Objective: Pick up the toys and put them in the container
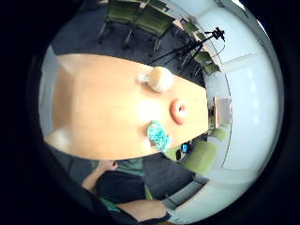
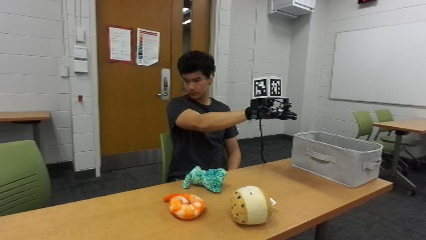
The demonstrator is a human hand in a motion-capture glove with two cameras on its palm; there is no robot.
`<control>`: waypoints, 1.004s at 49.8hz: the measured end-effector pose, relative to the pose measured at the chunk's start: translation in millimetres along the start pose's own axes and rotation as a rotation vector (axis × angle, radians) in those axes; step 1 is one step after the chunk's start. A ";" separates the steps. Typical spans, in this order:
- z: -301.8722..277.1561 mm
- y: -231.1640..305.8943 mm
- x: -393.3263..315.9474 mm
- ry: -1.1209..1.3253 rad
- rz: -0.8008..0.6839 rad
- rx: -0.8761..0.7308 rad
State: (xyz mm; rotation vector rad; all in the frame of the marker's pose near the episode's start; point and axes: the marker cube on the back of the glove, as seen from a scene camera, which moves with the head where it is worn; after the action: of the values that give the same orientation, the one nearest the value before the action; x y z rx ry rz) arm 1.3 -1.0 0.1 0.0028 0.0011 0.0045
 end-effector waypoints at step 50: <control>-10.7 79.0 156.2 0.070 0.093 0.047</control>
State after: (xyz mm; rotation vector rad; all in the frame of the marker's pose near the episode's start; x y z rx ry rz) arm 157.1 78.7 -10.5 0.0501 0.0707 0.0972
